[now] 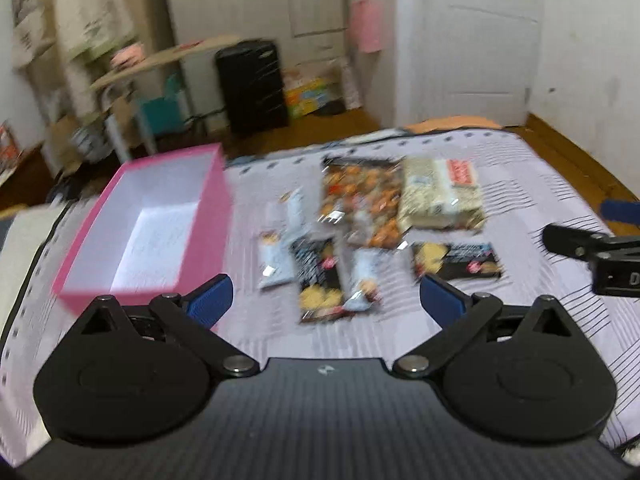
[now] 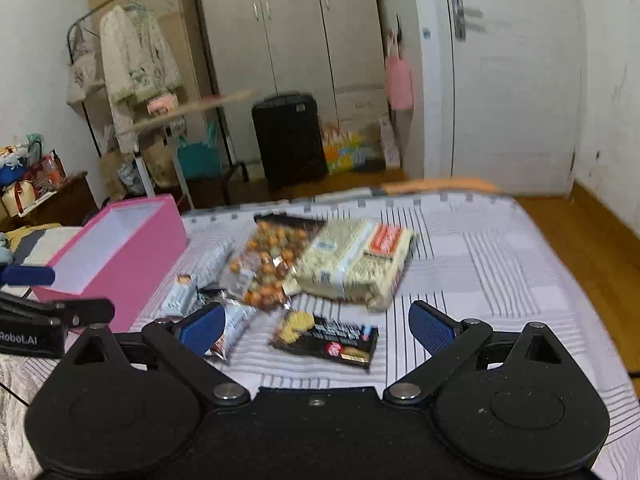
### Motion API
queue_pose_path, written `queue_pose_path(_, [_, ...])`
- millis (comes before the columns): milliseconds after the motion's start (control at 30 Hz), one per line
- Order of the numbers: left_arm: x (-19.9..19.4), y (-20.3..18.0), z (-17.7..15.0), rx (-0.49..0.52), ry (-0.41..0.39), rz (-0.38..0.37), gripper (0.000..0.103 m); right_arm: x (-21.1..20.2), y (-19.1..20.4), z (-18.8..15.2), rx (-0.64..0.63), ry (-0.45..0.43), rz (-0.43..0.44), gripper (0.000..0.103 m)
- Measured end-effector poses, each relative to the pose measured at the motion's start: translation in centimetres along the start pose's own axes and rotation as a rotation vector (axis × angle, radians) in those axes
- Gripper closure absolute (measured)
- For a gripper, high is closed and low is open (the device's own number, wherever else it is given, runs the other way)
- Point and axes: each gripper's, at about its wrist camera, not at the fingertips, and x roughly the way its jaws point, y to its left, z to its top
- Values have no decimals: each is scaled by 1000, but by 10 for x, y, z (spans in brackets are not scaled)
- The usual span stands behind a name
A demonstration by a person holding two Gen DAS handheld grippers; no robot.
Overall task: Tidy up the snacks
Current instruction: 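Reach the left gripper to the black NB cracker pack and close on it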
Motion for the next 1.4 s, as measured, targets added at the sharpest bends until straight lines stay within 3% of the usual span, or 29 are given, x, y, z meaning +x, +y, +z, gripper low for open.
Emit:
queue_pose_path(100, [17,-19,13,44,-2,-11,2,22,-9,-2,-43,57,41,3])
queue_pose_path(200, [46,-29,24,33,38,-71,6,46,-14,-11,-97,75,95,4])
queue_pose_path(233, [59,-32,27,19,59,-107,10,56,-15,-15,-127,76,99,6])
queue_pose_path(300, [85,-36,30,-10,111,-172,27,76,-18,-22,-152,90,99,8])
queue_pose_path(367, [110,-41,31,-41,151,-203,33,97,-27,-28,-126,115,118,10])
queue_pose_path(567, [168,-66,23,-9,146,-245,35,140,-38,-47,-140,145,110,14])
queue_pose_path(733, [214,-68,12,-48,226,-255,41,158,-43,-55,-119,158,126,19])
queue_pose_path(767, [221,-66,9,-64,233,-256,46,158,-41,-56,-135,144,120,26])
queue_pose_path(833, [225,-61,5,-98,230,-306,58,159,-36,-58,-173,141,110,26])
queue_pose_path(867, [226,-60,4,-94,243,-353,75,159,-33,-59,-180,138,99,27])
queue_pose_path(900, [226,-60,6,-87,257,-392,75,159,-32,-59,-182,137,92,27])
queue_pose_path(1033, [221,-66,6,-73,255,-379,75,155,-29,-58,-148,153,88,27])
queue_pose_path(1100, [217,-67,5,-88,259,-369,75,153,-26,-57,-122,172,95,20])
queue_pose_path(1133, [215,-67,5,-93,263,-365,73,152,-23,-56,-109,180,95,15])
queue_pose_path(1267, [206,-61,3,-174,315,-403,58,147,-14,-54,-70,194,100,14])
queue_pose_path(1400, [186,-52,5,-193,284,-391,56,135,-6,-48,-36,207,119,13])
